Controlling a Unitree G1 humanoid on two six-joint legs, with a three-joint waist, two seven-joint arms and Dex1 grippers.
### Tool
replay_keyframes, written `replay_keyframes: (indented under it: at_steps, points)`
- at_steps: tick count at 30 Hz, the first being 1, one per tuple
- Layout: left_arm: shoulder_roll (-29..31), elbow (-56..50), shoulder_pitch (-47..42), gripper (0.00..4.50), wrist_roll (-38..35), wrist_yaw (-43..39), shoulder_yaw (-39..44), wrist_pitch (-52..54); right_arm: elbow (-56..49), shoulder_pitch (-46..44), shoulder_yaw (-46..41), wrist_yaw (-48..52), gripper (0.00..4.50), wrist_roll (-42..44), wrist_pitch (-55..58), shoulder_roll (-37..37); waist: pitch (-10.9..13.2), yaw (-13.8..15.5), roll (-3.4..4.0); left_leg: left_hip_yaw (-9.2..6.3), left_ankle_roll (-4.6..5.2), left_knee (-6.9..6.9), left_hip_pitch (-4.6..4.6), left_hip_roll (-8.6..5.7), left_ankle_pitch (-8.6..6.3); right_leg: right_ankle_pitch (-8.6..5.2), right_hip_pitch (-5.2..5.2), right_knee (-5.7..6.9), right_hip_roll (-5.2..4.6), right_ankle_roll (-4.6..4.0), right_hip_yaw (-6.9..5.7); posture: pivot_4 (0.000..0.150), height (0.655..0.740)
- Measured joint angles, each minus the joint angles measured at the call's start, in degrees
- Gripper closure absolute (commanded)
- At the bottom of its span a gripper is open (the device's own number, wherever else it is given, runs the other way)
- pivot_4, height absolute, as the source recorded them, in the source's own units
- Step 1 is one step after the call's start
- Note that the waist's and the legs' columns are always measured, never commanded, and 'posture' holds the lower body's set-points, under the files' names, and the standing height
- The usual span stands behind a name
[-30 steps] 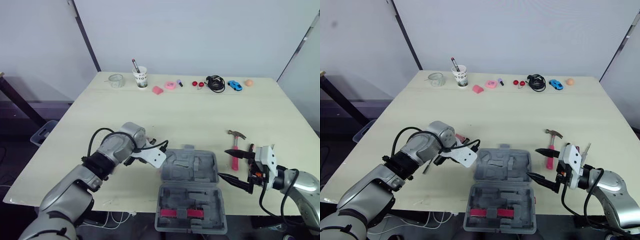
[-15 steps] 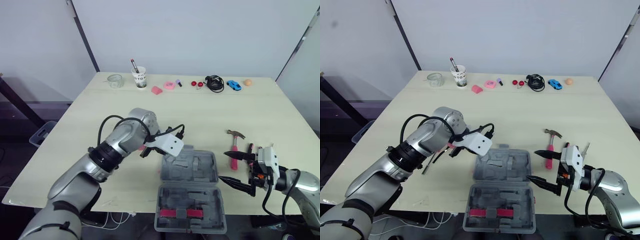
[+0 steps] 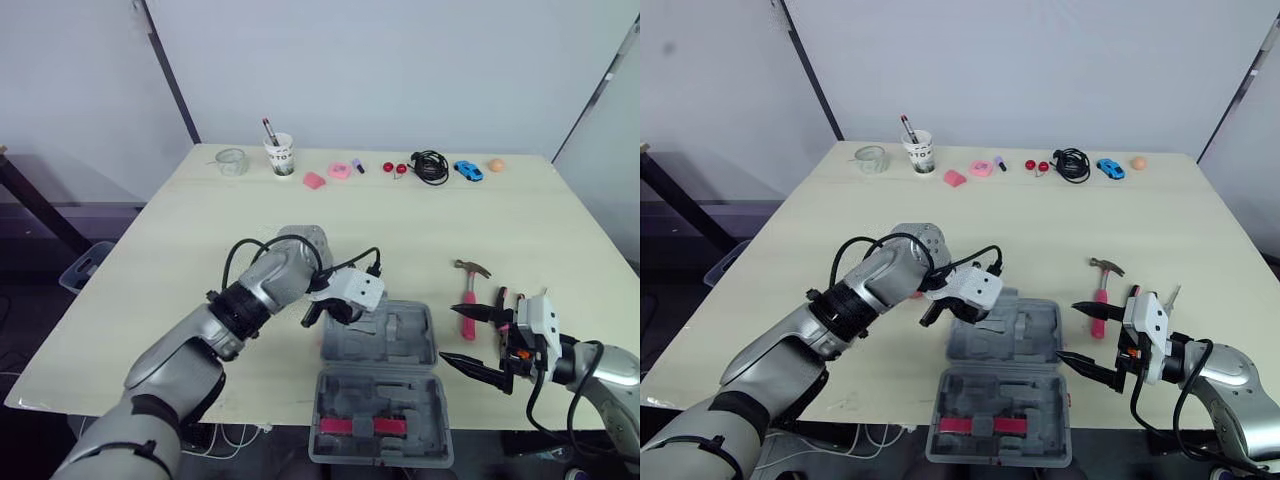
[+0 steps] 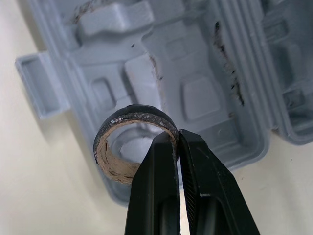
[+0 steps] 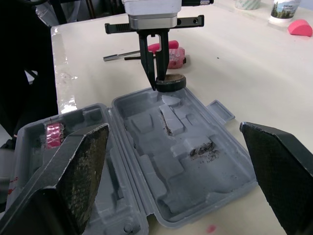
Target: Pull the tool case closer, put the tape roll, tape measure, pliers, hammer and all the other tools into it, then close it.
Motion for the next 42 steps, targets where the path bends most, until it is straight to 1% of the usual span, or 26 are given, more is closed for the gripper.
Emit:
replay_keyframes:
  at_steps: [6,13,27,39,42]
  points:
    - [-2.92,12.98,-4.19,4.4,-0.59,0.08,-0.18,-4.91,-0.01,0.0,0.04,-0.01,0.0,-0.1,-0.03,0.04,0.0,0.01,-0.01,0.0,0.0,0.0,-0.01,-0.01,0.0,0.0,0.0,-0.01,0.0,0.0,0.0,0.15,0.74]
    - [-4.43,21.37,-5.02,4.4,-2.68,0.08,-0.19,-8.83,0.0,0.17,0.04,-0.08,0.0,-0.22,-0.13,0.06,0.01,-0.02,-0.01,-0.01,0.0,0.0,-0.02,-0.02,0.0,0.0,0.0,-0.01,0.0,0.0,0.0,0.15,0.74]
    - [-6.59,29.96,-6.09,4.4,-3.12,0.08,-0.18,-12.89,0.0,1.02,0.04,-0.99,0.0,-0.31,-1.03,0.1,0.01,-0.02,-0.02,-0.03,0.0,0.0,-0.04,-0.03,0.0,0.0,0.0,-0.02,0.0,0.01,0.01,0.15,0.74]
    - [-9.64,37.12,-8.25,4.4,-1.46,0.11,-0.15,-15.55,-0.02,1.78,0.03,-1.4,0.0,-0.31,-1.25,0.09,0.02,0.0,-0.03,-0.04,0.0,0.0,-0.05,-0.04,0.0,0.0,0.0,-0.03,0.0,0.01,0.01,0.15,0.74]
    - [-9.85,37.53,-8.3,4.4,-1.36,0.1,-0.1,-16.09,-0.09,2.0,0.03,-1.75,0.0,-0.31,-1.26,0.09,0.02,0.04,-0.03,-0.04,0.0,0.0,-0.05,-0.04,0.0,0.0,0.0,-0.03,0.0,0.01,0.01,0.15,0.74]
